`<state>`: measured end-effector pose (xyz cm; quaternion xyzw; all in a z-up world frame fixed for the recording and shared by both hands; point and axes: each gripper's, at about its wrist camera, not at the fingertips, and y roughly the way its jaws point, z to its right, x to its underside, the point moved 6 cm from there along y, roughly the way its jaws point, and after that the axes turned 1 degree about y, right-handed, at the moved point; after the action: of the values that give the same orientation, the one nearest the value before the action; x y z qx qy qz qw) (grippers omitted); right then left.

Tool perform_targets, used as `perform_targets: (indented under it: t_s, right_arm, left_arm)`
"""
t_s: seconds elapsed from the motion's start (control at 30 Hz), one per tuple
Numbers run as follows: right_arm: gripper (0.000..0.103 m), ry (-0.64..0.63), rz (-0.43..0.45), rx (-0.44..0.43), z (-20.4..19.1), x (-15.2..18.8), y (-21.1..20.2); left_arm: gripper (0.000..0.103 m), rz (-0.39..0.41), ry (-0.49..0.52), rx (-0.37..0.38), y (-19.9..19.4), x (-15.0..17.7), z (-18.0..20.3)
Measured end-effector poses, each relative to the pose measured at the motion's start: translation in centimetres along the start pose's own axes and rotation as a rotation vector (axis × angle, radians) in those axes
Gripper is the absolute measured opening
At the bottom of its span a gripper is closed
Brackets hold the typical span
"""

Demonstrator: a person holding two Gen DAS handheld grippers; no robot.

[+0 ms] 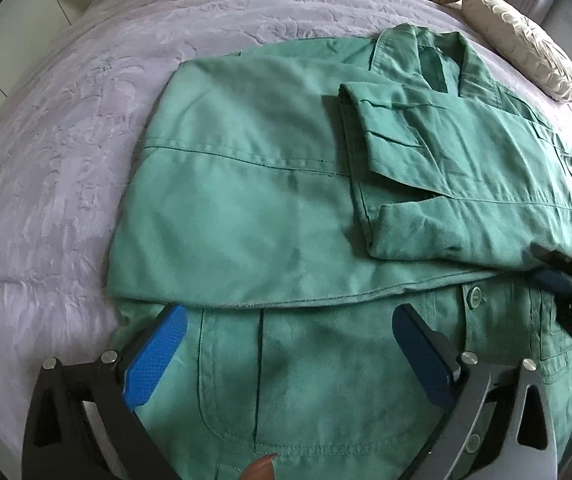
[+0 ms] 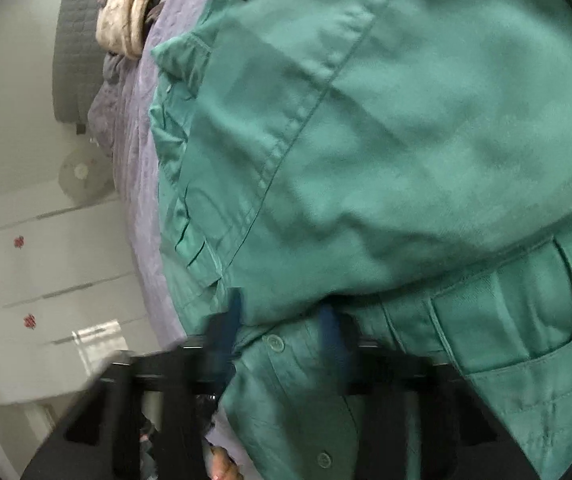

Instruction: Fold large clothes

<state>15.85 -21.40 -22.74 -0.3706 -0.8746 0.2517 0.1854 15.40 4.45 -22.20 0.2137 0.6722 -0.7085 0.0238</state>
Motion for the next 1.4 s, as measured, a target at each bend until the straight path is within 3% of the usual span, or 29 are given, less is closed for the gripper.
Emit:
perform_targets:
  t_s: [0.1,0.4,0.67,0.8,0.9,1.1,1.2,1.23,1.3,1.4]
  right_arm:
    - [0.004,-0.009,0.007,-0.013,0.1,0.2,-0.1]
    - [0.009,-0.098,-0.055,0.103,0.6,1.3,0.5]
    - [0.013,-0.238,-0.088,0.233,1.4,3.8,-2.0]
    - [0.045,-0.236,-0.070,0.254,2.1,4.5,-4.1]
    - [0.047,-0.245,-0.049,0.272,2.1,4.9,-5.6]
    - [0.075,-0.298,-0.005,0.308,1.5,6.1,-7.7]
    - [0.077,-0.350,0.032,0.340,1.1,6.6,-9.4]
    - [0.088,-0.362,0.040,0.350,1.1,6.7,-9.7]
    - [0.099,-0.386,0.066,0.366,0.9,7.0,-10.8]
    - [0.103,-0.389,0.073,0.364,1.1,7.3,-11.7]
  left_arm:
    - [0.103,0.001,0.007,-0.007,-0.1,0.5,-0.6]
    - [0.103,-0.037,0.014,-0.031,0.6,0.6,0.4]
    - [0.103,-0.067,0.018,-0.041,0.0,2.1,0.1]
    - [0.103,-0.077,0.028,-0.043,-1.0,4.0,0.3]
    - [0.103,-0.088,0.041,-0.040,-1.9,5.3,0.9]
    - [0.103,-0.097,0.078,-0.042,-4.0,8.0,2.2]
    - [0.103,-0.094,0.089,-0.049,-5.1,9.1,2.1]
    - [0.103,-0.097,0.090,-0.051,-5.4,9.4,2.0]
    - [0.103,-0.118,0.088,-0.042,-6.0,10.2,1.6]
    - [0.103,-0.143,0.087,-0.016,-6.8,11.5,1.2]
